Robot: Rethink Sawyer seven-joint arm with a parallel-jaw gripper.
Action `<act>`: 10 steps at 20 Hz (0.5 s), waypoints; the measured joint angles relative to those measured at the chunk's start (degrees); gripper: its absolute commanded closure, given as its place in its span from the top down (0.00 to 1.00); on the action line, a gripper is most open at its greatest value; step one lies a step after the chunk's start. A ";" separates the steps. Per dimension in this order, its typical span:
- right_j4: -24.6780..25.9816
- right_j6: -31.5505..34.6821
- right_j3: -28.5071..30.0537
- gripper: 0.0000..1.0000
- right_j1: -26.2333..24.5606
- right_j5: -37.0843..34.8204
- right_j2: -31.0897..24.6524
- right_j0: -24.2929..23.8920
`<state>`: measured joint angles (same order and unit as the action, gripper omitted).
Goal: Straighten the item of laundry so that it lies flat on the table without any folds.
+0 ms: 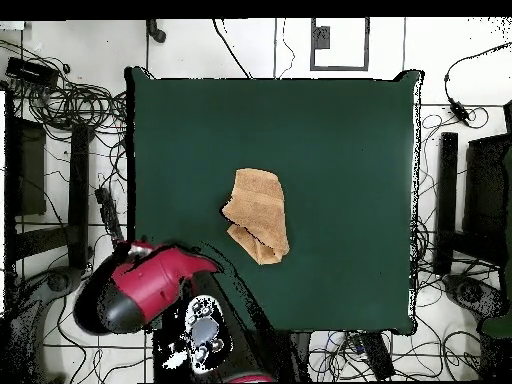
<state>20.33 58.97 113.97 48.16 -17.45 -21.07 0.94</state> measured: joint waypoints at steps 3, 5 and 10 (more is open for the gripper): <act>-2.13 4.33 2.30 1.00 0.09 1.64 1.60 2.67; -3.92 7.53 4.28 1.00 0.62 2.31 3.00 4.49; -5.26 10.83 6.68 1.00 2.62 2.49 4.20 4.65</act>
<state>15.06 69.80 120.65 50.79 -14.97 -16.86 5.59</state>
